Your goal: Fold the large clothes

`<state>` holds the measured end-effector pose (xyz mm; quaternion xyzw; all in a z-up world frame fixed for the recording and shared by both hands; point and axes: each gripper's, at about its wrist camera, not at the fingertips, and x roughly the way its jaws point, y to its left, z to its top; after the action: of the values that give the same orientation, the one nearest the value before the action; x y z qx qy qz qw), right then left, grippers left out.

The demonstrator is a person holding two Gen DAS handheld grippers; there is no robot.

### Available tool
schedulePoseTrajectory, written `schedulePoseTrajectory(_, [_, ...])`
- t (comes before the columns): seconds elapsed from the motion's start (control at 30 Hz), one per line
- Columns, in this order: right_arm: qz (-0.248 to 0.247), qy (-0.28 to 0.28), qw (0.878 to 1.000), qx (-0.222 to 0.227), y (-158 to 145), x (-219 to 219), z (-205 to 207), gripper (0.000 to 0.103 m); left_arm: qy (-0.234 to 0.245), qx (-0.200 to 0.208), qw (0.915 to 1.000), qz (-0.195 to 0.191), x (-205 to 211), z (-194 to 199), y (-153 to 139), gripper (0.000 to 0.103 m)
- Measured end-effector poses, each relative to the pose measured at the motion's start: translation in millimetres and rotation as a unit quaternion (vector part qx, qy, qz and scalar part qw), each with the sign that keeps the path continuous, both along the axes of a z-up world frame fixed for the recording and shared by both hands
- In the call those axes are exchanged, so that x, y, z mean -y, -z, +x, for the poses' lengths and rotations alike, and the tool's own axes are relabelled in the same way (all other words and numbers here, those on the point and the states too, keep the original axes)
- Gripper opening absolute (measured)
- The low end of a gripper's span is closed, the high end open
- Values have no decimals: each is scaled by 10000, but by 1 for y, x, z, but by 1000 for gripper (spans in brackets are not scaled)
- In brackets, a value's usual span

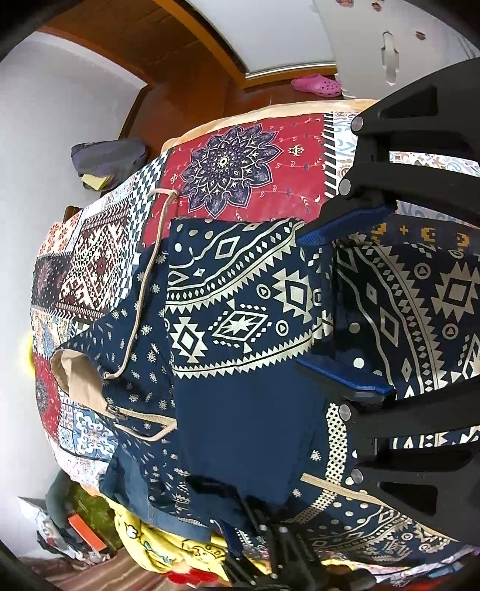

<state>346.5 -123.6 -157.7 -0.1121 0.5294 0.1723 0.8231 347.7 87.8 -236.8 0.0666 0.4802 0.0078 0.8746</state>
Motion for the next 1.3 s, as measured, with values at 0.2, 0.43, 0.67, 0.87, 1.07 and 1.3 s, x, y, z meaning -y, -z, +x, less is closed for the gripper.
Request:
schedulePoseTrajectory(0.2, [-230,60,9997,-93,14,4,5,58,-836,-34,9965,-46,-53,-8,5,62])
schedulePoseTrajectory(0.43, [-178,223,9994,-187,21,11,10,61,-1656,-167,9856,-301,-124,-49,14,63])
schedulePoseTrajectory(0.67, [-242,165,9994,-208,17,6,10,61,-1923,-340,9791,-569,-157,-78,16,62])
schedulePoseTrajectory(0.87, [-147,41,9997,196,-19,-8,18,61,-1554,142,9861,-574,-151,-64,-36,63])
schedulePoseTrajectory(1.07, [92,-124,9971,750,-62,-31,36,61,-1035,654,9899,-719,-126,-24,-92,66])
schedulePoseTrajectory(1.3, [186,-362,9933,1080,-81,-66,72,61,-577,1020,9900,-787,-98,39,-127,67])
